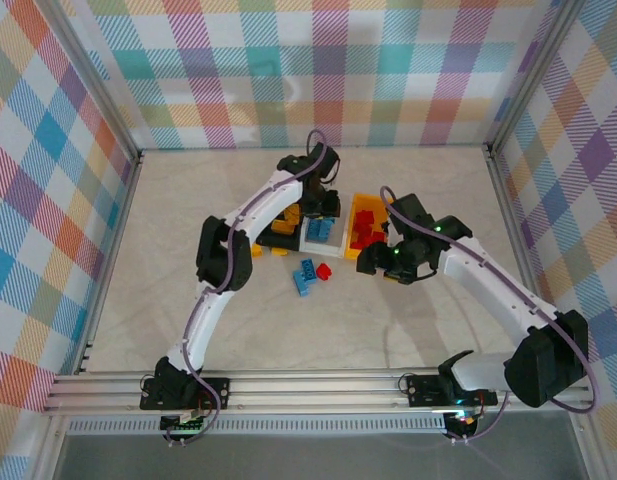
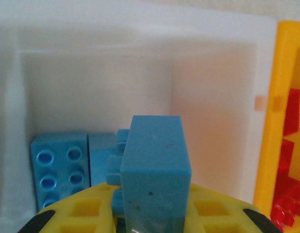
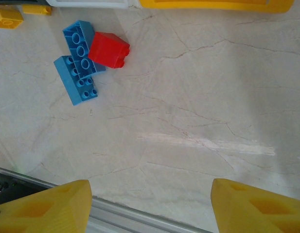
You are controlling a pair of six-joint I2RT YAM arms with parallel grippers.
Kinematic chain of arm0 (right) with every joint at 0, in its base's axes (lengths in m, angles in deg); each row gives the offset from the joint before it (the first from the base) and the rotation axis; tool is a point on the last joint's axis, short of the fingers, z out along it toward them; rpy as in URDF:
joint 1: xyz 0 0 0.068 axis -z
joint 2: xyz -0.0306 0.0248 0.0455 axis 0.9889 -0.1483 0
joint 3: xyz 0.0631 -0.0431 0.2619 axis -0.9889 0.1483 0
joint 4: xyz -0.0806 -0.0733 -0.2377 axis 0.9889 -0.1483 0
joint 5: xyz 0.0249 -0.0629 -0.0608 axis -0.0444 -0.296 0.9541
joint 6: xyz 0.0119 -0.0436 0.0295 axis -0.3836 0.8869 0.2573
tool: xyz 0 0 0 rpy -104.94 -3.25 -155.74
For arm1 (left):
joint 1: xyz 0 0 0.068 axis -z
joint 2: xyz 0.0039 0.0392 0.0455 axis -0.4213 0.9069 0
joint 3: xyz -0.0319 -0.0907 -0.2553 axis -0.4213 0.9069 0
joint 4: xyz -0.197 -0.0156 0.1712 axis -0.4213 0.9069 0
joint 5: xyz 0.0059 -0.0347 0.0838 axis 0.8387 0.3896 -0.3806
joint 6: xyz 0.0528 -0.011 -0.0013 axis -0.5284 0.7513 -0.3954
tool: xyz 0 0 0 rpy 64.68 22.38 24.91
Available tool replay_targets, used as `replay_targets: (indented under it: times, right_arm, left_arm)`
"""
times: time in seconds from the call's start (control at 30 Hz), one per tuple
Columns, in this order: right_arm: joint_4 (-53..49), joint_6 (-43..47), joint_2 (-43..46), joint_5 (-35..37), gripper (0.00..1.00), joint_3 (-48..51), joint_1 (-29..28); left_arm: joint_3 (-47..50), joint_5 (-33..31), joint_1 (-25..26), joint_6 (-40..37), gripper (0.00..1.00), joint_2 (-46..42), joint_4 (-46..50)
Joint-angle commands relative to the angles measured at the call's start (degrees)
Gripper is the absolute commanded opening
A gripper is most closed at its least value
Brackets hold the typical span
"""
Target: Sort the legos into containers by color
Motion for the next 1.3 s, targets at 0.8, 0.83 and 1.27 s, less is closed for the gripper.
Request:
replay_targets:
  times: [0.8,0.83,1.27]
  right_arm:
    - [4.4,-0.9,-30.2,2.0,0.70,-16.8,-11.0]
    - [4.0,-1.5,-31.3,2.5,0.70,-17.7,-11.0]
    - [4.0,-21.4,-39.5,9.7,0.65,-22.6,-12.8]
  left_arm:
    - [44.8,-2.0,-6.9,-1.2,0.72,-44.9,-2.5]
    - [47.6,-2.1,-7.6,-1.1,0.73,-47.5,-2.5]
    - [67.7,-3.2,-12.5,-0.3,0.75,-67.4,-1.1]
